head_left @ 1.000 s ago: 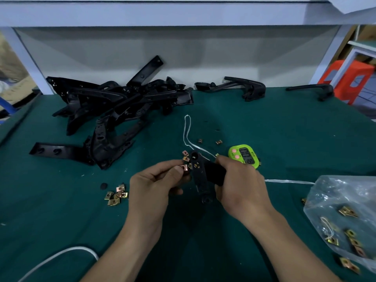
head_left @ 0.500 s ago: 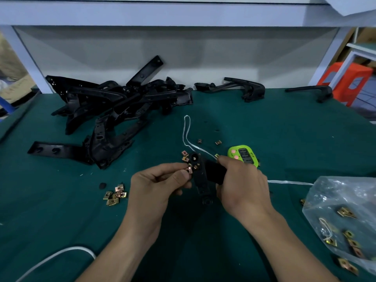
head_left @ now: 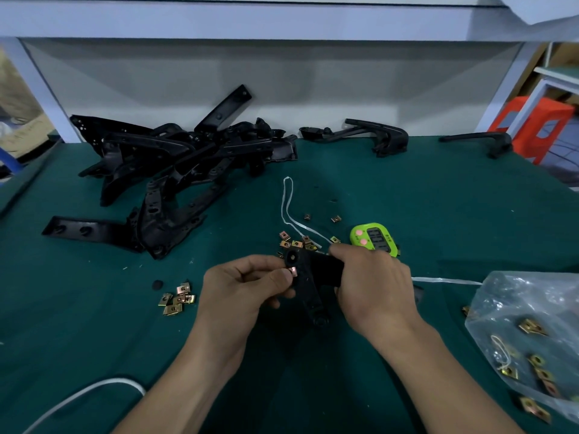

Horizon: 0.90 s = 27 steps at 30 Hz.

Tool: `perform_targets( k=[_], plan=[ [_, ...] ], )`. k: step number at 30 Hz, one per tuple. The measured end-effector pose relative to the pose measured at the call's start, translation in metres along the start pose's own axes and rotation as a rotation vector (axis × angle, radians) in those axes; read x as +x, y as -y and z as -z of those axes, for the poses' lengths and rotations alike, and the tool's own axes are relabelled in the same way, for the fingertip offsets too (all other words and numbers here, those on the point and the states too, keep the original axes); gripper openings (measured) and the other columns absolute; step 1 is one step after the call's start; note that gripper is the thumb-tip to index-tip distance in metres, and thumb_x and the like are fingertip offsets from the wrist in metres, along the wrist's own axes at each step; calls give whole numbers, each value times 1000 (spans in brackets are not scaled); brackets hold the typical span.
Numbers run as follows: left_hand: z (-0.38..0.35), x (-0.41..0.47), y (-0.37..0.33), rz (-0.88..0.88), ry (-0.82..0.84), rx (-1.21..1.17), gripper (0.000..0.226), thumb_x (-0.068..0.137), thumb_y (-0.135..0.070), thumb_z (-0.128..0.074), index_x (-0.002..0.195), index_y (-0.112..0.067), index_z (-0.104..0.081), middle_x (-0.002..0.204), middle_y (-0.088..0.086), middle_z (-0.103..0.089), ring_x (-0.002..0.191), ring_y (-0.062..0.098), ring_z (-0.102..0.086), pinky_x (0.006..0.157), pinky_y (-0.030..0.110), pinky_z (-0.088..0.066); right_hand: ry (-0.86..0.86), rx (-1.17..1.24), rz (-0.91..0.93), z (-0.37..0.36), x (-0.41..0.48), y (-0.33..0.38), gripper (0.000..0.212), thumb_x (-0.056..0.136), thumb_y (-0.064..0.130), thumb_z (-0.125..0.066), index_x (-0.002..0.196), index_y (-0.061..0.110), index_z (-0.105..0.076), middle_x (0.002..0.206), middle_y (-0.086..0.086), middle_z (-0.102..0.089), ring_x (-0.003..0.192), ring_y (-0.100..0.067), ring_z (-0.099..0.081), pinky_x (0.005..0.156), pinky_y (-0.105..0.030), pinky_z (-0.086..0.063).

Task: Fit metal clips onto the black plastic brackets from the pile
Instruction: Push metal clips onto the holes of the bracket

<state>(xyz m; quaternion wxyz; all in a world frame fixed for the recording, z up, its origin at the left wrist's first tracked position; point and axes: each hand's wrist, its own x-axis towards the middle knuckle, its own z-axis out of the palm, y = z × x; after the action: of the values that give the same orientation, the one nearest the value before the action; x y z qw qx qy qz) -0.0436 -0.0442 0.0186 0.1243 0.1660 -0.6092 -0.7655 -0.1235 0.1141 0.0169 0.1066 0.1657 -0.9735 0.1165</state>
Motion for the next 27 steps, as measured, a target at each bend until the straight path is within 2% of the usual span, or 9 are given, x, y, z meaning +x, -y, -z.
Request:
perform_targets(
  k=[4,7,10,14,20,22,26,27],
  plan=[
    [-1,-2,-3,1,19,6,27,76,-2,-78,82,-29,-81,70,11,-74,61,15,-69,53,18,-49,-4,-17,15,-1,0,1,42,66,-3,-62,77,33,-43,49,8,-33,43,-9,-26,44,-26,-12],
    [-2,-1,-4,30,15,-85,23,60,-17,-81,82,-25,-82,71,11,-74,62,15,-70,53,18,-50,14,26,-10,-4,0,0,34,69,1,-62,81,30,-50,54,9,-43,49,-19,-38,48,-30,-24],
    [0,1,-3,60,1,-151,26,54,-22,-80,80,-20,-82,75,10,-74,65,15,-70,54,18,-51,34,91,-48,-4,0,-1,27,73,9,-67,87,29,-55,58,10,-46,59,-25,-44,59,-31,-33],
    [1,2,-1,62,13,-155,24,53,-22,-80,77,-18,-82,75,9,-74,64,15,-70,54,17,-51,22,96,-48,-4,0,-1,28,73,11,-69,85,30,-53,56,10,-45,56,-22,-40,58,-31,-31],
    [1,2,1,43,7,-113,23,54,-19,-81,75,-14,-80,71,12,-72,61,15,-69,53,17,-50,-7,37,-2,-5,1,-1,34,70,5,-66,79,32,-47,53,10,-38,47,-13,-29,47,-29,-18],
    [1,2,1,43,-7,-124,20,54,-19,-80,74,-17,-81,71,11,-73,62,15,-69,53,17,-50,6,62,-17,-5,1,-3,32,71,6,-67,81,31,-49,54,10,-41,48,-13,-31,49,-30,-22],
    [0,3,1,45,-13,-111,11,64,-11,-79,72,-18,-81,71,10,-73,62,15,-69,53,17,-50,40,108,-55,-5,1,-2,33,73,6,-68,86,32,-53,58,9,-49,56,-23,-45,58,-33,-44],
    [-1,3,0,41,-8,-98,11,66,-9,-79,72,-18,-80,71,10,-73,62,15,-68,53,17,-50,35,98,-44,-4,1,-2,33,73,6,-67,85,32,-52,58,9,-49,56,-23,-45,57,-33,-44]
  ],
)
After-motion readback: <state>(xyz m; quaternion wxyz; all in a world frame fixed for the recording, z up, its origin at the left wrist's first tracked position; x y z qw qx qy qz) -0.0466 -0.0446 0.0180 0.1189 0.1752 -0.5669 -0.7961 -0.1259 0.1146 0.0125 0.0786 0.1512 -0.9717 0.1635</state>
